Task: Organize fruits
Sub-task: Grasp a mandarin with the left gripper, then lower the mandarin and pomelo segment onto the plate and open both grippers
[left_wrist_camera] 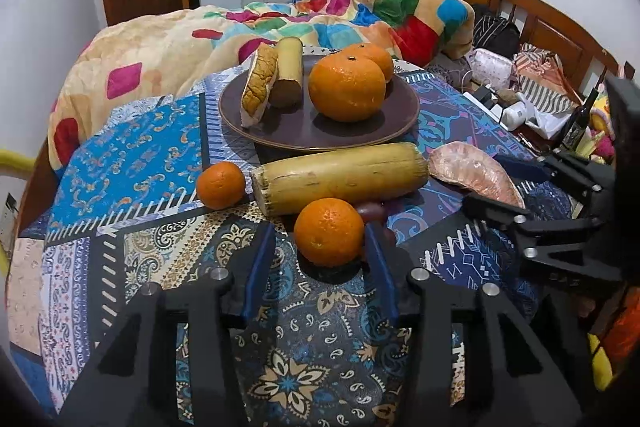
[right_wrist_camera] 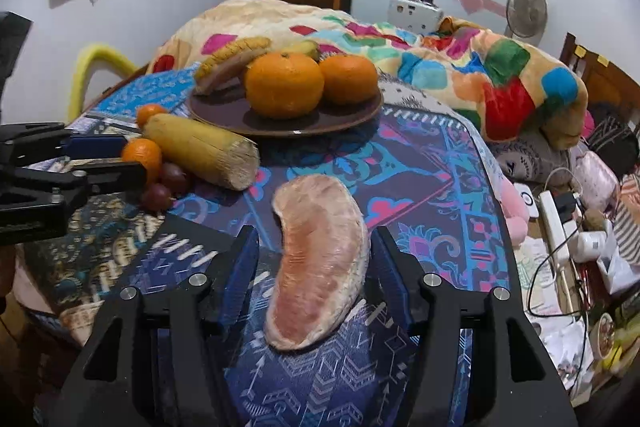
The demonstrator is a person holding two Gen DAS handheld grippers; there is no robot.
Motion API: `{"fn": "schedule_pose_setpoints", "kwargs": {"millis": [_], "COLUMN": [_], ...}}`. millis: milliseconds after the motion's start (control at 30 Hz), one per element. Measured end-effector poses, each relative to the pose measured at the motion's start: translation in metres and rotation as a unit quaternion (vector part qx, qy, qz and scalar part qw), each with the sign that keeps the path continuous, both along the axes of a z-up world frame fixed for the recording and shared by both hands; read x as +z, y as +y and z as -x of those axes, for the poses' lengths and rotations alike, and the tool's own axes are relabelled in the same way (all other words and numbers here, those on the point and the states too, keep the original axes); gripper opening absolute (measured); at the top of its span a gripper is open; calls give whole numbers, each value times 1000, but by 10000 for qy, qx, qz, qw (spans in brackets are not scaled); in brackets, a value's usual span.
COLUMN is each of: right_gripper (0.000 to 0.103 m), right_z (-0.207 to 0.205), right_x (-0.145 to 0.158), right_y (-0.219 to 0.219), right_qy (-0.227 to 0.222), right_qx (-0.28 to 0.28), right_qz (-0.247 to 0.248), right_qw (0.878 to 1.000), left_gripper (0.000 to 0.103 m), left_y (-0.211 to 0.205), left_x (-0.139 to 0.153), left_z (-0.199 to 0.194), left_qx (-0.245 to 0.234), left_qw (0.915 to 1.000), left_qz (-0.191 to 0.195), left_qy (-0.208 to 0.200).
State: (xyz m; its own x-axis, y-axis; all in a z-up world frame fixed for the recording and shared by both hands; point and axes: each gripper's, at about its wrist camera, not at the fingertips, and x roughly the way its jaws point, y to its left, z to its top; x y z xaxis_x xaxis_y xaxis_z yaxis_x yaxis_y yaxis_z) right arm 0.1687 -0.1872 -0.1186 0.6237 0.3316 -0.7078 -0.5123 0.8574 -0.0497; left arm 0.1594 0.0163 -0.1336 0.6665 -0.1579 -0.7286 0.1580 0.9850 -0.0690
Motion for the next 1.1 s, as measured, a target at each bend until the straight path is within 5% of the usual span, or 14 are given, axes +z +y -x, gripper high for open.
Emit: {"fn": "schedule_pose_setpoints", "kwargs": {"millis": [133,400,667,1100], "right_gripper": [42,41,41,41], "right_z": [-6,-4,-5,-36], "right_x": [0,5,31,68], "right_y": [-7,-11,-16,-5], "right_qy": [119,145,-190,-704], "right_qx": [-139,-154,-258,-295], "right_qz": [-229,-447,-675,-884], "right_qw": [9996,9988,9972,9931], "left_gripper": [42,36,36,36], "left_y": [-1,-4,1,6], "left_x": [-2,2,36,55], "left_z": [-1,2,7,-31], "left_qx": [-60,-81,2,161], "left_qw": [10000,9999,9987,9972], "left_qz": [20,-46,81,113], "left_qy": [-16,-91,-509,-723]}}
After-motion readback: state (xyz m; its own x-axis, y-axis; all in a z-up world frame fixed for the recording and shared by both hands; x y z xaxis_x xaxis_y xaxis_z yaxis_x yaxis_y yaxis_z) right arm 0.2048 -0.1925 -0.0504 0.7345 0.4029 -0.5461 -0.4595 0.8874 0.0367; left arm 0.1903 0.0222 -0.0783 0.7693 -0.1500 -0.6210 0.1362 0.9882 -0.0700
